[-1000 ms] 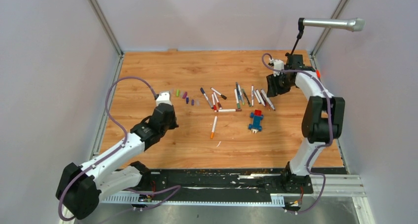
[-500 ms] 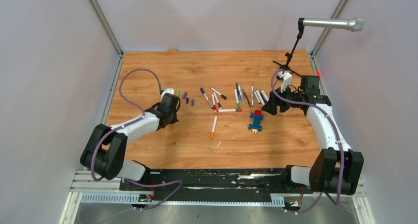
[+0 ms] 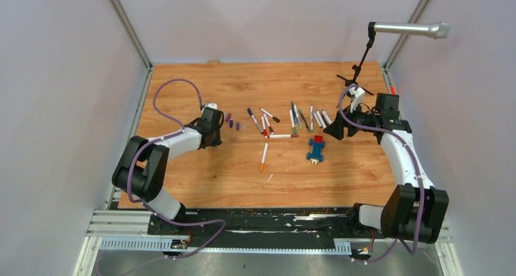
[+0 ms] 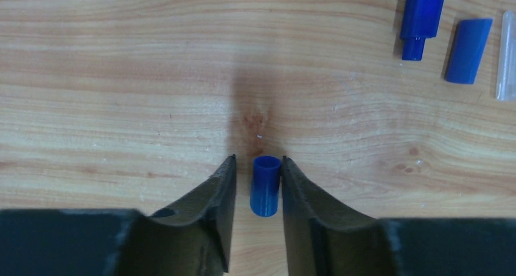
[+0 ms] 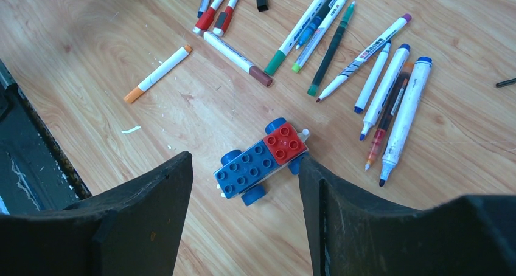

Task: Open the pen caps
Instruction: Place the pen cap at the center of the board.

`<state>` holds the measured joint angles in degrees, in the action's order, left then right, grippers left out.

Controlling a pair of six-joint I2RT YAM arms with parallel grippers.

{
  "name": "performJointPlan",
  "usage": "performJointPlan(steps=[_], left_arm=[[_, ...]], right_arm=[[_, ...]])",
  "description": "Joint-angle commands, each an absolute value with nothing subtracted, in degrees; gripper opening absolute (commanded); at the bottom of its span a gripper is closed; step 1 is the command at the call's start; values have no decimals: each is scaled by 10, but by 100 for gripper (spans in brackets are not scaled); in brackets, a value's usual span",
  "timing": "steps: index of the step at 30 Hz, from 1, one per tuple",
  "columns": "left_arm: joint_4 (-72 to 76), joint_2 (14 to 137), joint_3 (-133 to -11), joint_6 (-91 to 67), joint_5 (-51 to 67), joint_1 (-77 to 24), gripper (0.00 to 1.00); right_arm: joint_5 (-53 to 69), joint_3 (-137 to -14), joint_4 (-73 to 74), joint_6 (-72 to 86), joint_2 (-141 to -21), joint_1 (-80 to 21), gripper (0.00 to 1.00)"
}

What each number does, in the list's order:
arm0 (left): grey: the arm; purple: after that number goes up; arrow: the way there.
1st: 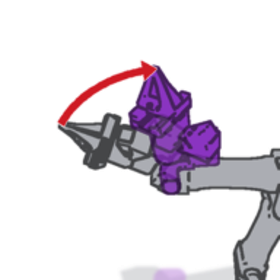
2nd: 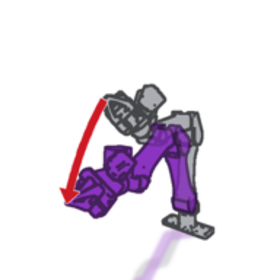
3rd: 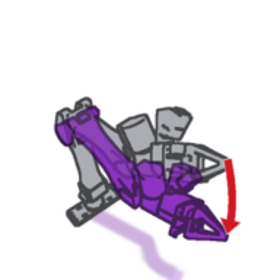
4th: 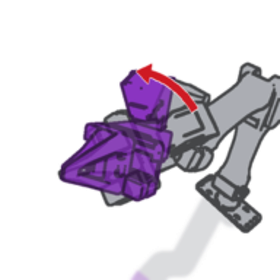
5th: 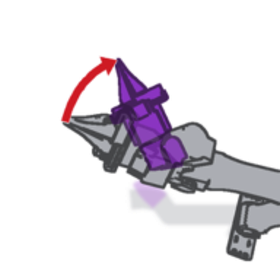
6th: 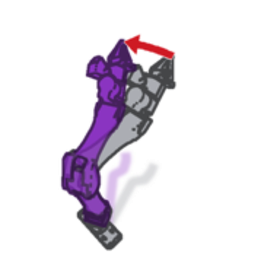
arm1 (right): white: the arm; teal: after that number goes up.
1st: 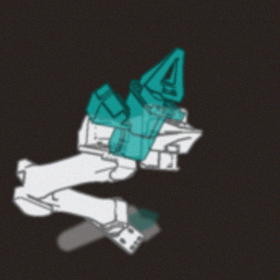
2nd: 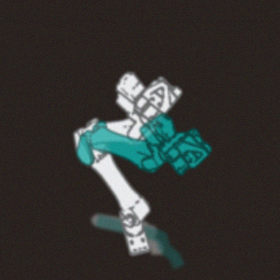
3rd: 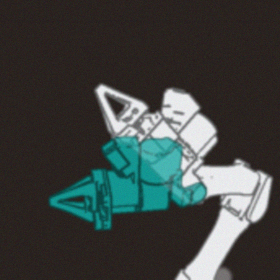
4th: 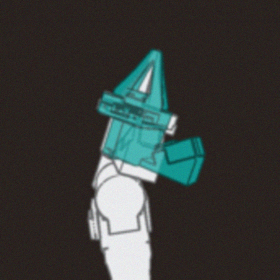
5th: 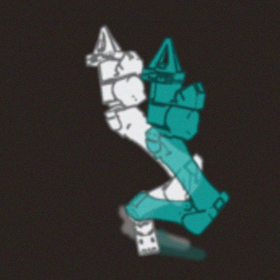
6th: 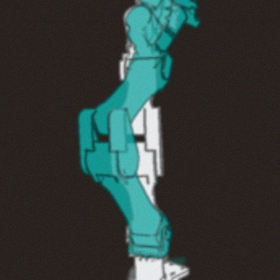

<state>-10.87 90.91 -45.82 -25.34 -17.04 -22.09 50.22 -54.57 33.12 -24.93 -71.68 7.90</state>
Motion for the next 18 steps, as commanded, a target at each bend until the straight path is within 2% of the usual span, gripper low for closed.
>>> performJointPlan(steps=[1,4,10,14,18], left_arm=[[-119,895,-471,-250,-167,-218,45],[-131,870,-471,-251,-168,-218,53],[-166,788,-475,-252,-128,-218,62],[-170,724,-466,-247,-38,-218,71],[-84,657,-404,-298,104,-218,77]], right_arm=[[534,-541,308,-250,-706,85,65],[539,-541,307,-250,-704,87,65],[558,-536,304,-249,-697,92,65],[581,-528,297,-252,-689,94,65],[613,-512,283,-257,-671,97,65]])
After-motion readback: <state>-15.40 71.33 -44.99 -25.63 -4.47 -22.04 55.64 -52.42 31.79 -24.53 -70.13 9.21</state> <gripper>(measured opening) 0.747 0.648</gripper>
